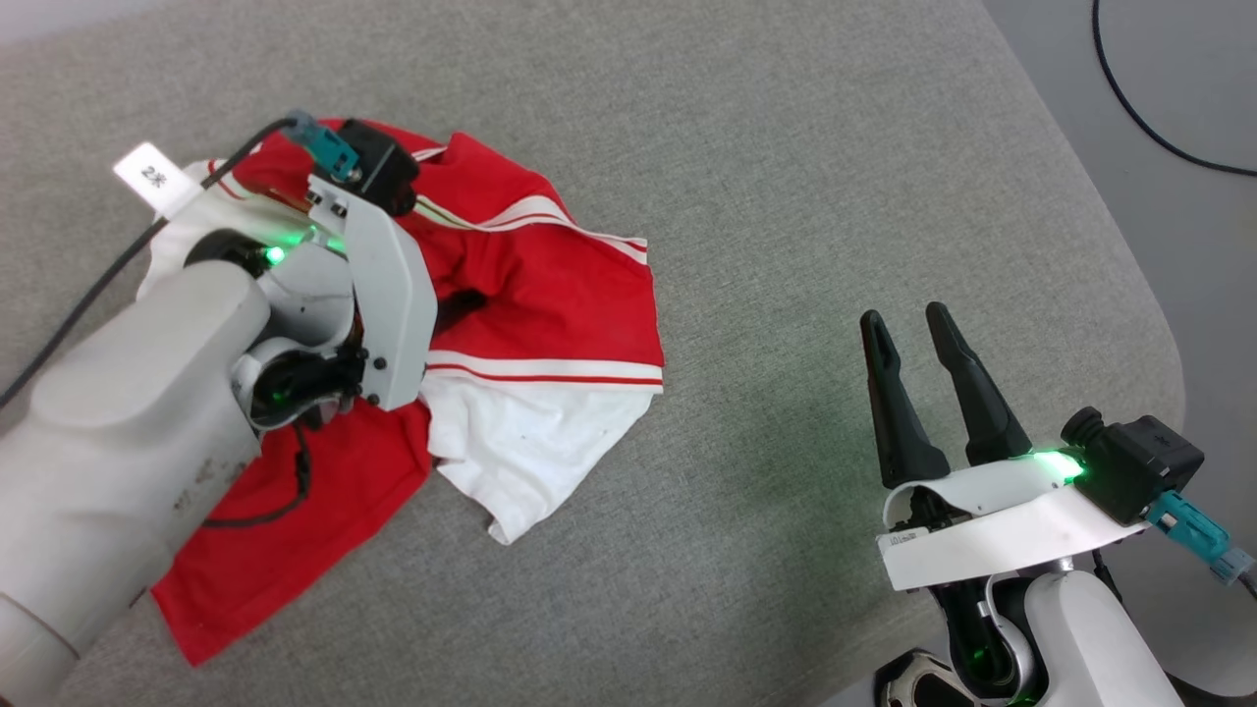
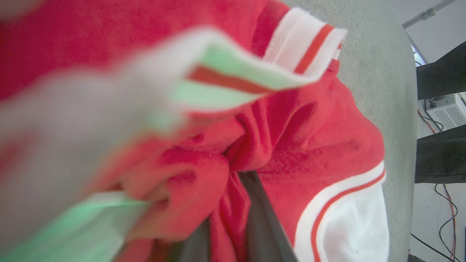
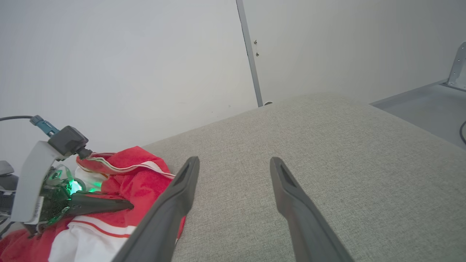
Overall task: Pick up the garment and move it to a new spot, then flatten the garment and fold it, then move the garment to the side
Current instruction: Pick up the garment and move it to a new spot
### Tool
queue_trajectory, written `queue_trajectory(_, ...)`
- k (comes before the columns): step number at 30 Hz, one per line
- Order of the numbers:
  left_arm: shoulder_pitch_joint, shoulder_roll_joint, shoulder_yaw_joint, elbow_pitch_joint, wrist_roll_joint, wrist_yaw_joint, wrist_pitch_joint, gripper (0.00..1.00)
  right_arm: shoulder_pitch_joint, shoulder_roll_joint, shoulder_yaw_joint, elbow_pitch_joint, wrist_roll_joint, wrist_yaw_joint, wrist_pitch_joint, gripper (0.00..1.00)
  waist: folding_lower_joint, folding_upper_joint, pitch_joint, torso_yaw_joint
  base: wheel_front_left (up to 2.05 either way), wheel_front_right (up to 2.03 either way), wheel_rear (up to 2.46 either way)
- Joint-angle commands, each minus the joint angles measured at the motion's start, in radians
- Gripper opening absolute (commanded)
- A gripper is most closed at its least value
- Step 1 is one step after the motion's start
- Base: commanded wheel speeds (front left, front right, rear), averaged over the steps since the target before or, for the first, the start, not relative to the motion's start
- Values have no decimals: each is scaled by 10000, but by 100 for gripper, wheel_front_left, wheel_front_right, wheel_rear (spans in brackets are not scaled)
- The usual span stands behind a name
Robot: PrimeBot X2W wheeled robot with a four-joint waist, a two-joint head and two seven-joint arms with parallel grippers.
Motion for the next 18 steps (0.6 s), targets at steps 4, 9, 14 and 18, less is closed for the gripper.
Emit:
queue_trajectory(4, 480, 173, -749, 500, 167, 197, -80, 9, 92, 19, 9, 17, -94, 1, -6, 100, -1, -1, 61, 34, 0, 0, 0)
queue_trajectory(9, 143, -36, -784, 263, -41, 192, -914, 100, -108, 12, -179, 264, -416, 1, -8, 100, -1, -1, -236, 588, 0, 0, 0)
queue_trajectory(14, -368, -483, -508, -53, -649, 143, -1892, 100, -297, 18, -587, 607, -1061, 1, -6, 100, -1, -1, -679, 1636, 0, 0, 0)
queue_trajectory(18, -448, -714, -462, -494, -975, 116, -2722, 100, -427, 7, -889, 944, -1593, 1, -6, 100, -1, -1, -1077, 2506, 0, 0, 0)
